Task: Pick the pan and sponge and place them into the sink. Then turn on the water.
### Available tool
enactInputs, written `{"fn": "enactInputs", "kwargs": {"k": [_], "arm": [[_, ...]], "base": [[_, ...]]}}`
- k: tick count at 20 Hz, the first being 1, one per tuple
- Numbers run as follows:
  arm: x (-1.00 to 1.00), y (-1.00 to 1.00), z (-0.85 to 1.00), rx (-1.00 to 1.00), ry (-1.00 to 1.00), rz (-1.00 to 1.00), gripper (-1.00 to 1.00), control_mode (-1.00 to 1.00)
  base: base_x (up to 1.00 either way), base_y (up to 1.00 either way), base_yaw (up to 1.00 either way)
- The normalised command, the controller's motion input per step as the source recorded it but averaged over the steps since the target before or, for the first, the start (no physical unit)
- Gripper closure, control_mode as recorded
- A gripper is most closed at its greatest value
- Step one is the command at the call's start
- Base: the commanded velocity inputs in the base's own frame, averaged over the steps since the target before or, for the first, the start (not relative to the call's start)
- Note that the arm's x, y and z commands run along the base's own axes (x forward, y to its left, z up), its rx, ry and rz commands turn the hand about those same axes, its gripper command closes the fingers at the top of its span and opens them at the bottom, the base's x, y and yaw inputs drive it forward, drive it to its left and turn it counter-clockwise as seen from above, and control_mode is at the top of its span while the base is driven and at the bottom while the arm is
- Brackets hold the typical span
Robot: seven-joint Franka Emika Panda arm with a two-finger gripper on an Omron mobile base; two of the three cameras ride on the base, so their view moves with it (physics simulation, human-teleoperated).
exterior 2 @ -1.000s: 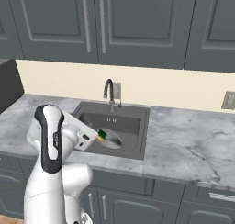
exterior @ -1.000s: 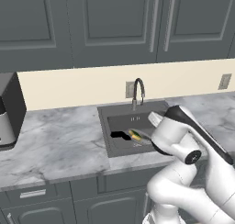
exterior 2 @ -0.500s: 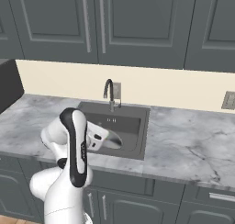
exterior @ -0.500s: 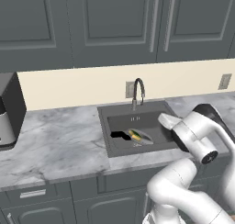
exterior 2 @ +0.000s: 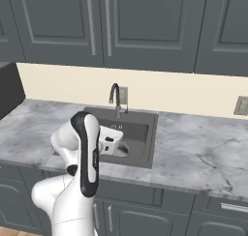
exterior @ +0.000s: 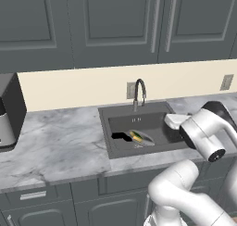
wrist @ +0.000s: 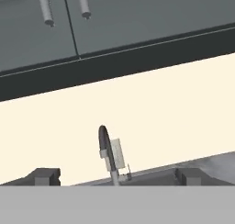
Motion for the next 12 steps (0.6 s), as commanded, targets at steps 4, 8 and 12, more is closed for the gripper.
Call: {"fn": "enactInputs", "kwargs": {"k": [4, 8, 12], "arm": [[0.12, -0.17, 0.06, -0.16, 0.04, -0.02, -1.0, -1.0], [0.22, -0.17, 0.02, -0.05, 0.04, 0.01, -1.0, -1.0], [0.3, -0.14, 0.0, 0.0, 0.03, 0.07, -1.0, -1.0]], "base": [[0.0, 0.0, 0.0], [0.0, 0.0, 0.0], [0.0, 0.0, 0.0]]}}
